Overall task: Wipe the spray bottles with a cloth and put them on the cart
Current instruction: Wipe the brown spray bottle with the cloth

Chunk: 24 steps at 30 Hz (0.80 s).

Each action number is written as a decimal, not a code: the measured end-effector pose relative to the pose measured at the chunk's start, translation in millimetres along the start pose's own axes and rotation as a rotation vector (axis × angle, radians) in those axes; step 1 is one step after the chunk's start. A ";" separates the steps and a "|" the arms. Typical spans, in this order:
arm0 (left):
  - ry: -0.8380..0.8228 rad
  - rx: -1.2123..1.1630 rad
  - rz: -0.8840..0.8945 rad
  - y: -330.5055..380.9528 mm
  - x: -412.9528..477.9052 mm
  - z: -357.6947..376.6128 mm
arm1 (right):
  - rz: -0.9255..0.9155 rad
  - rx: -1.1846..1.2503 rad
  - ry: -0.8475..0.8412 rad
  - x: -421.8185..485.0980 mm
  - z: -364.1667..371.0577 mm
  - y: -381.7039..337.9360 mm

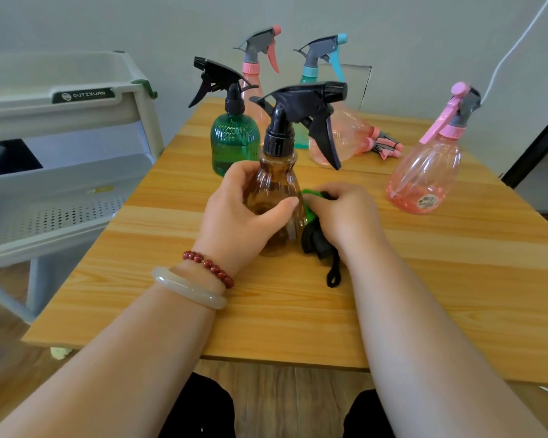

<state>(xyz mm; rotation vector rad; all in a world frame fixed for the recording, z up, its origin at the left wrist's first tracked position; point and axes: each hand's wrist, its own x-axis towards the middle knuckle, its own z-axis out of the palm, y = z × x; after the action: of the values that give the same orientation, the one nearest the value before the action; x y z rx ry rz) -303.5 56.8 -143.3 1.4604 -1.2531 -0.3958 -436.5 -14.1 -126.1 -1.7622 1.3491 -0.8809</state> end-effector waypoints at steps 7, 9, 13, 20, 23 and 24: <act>-0.009 0.006 0.016 0.2 -0.3 0.9 | -0.116 0.217 0.015 -4.8 -0.1 -5.1; -0.019 -0.009 0.012 0.2 -0.3 0.5 | -0.002 -0.044 -0.035 -1.7 -2.1 -1.1; -0.029 -0.033 0.018 -0.4 -0.1 0.2 | -0.057 0.149 0.029 -5.4 0.5 -5.4; -0.039 0.141 0.007 -7.0 3.0 3.0 | -0.027 0.017 -0.006 -0.3 0.3 -3.0; -0.040 0.152 0.009 -5.9 2.8 2.4 | 0.044 -0.036 -0.002 0.5 -0.6 0.2; -0.035 0.148 0.030 -4.8 2.6 1.9 | -0.007 0.075 0.028 -0.4 0.0 -0.9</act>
<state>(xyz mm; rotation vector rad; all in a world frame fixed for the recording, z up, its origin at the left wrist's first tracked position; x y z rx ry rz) -301.7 52.8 -147.1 1.5632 -1.3538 -0.3150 -436.2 -13.5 -125.3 -1.7037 1.3112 -0.9509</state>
